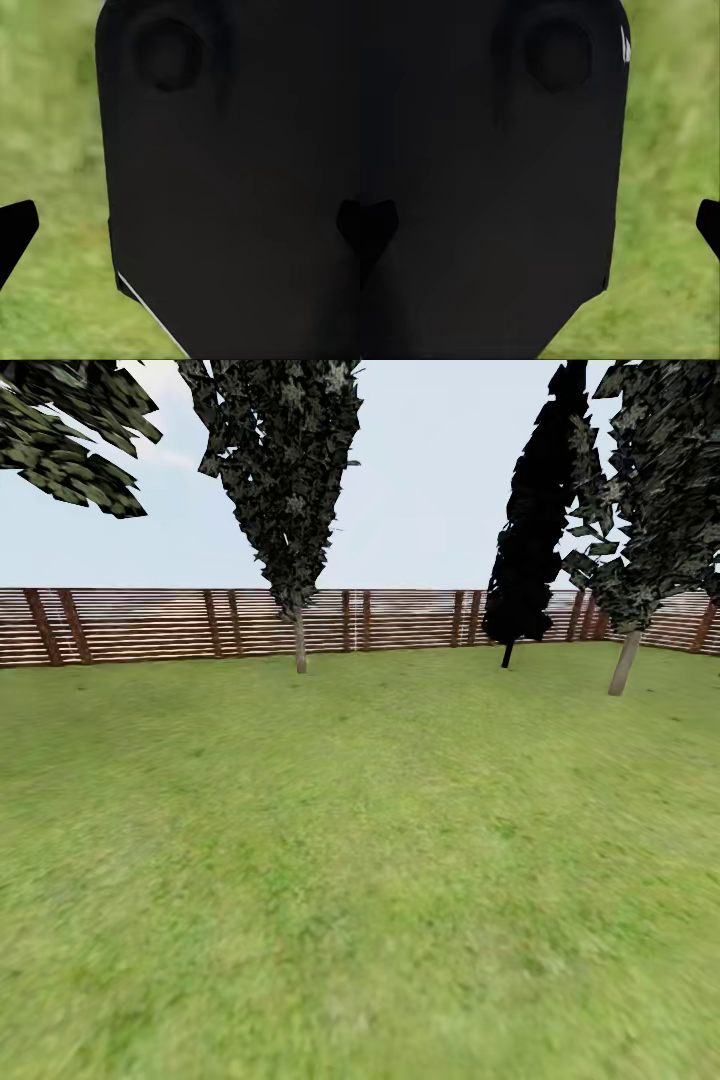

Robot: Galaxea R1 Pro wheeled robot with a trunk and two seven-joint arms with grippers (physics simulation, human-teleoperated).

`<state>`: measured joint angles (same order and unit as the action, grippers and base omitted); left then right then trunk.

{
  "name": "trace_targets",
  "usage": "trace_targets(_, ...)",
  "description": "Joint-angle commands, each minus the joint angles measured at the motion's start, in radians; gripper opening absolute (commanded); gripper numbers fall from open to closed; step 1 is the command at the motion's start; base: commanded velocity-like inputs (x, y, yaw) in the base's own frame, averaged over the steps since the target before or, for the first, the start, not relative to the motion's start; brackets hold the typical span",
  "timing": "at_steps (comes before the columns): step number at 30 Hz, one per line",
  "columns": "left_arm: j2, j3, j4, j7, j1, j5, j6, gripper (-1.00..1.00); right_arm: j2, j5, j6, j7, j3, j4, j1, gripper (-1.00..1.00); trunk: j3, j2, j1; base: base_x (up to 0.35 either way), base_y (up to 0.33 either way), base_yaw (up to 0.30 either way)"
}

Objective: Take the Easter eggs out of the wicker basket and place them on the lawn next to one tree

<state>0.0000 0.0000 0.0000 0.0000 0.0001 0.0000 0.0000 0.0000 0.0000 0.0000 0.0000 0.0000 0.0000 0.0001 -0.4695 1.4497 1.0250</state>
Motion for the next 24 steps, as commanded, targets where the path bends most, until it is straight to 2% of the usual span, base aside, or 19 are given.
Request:
trace_targets(1, 0.006, 0.002, -0.006, 0.002, 0.006, 0.002, -0.003, 1.00, -0.006, 0.005, -0.005, -0.002, 0.001, -0.003, -0.006, 1.00, 0.000, 0.000, 0.000, 0.000, 0.000, 0.000)
trace_targets(6, 0.031, 0.002, -0.012, 0.002, 0.011, 0.002, -0.003, 1.00, -0.034, 0.005, -0.005, -0.002, 0.001, -0.002, -0.034, 1.00, 0.000, 0.000, 0.000, 0.000, 0.000, 0.000)
trace_targets(8, 0.028, 0.003, -0.014, 0.002, 0.012, 0.002, -0.002, 1.00, -0.044, 0.005, -0.005, -0.002, 0.001, -0.002, -0.046, 1.00, 0.000, 0.000, 0.000, 0.000, 0.000, 0.000)
trace_targets(13, 0.023, 0.003, -0.015, 0.002, 0.012, 0.002, -0.002, 1.00, -0.038, 0.005, -0.006, -0.001, 0.001, -0.002, -0.072, 1.00, 0.000, 0.000, 0.000, 0.000, 0.000, -0.012)
trace_targets(18, 0.023, 0.004, -0.015, 0.002, 0.012, 0.002, -0.002, 1.00, -0.028, 0.001, -0.006, -0.001, 0.000, 0.004, -0.072, 1.00, 0.003, 0.000, 0.000, 0.000, 0.000, -0.147)
trace_targets(24, 0.023, 0.005, -0.015, 0.002, 0.012, 0.002, -0.002, 1.00, -0.027, 0.001, -0.005, -0.001, 0.000, 0.005, -0.072, 1.00, 0.004, 0.000, 0.000, 0.000, 0.000, -0.041)
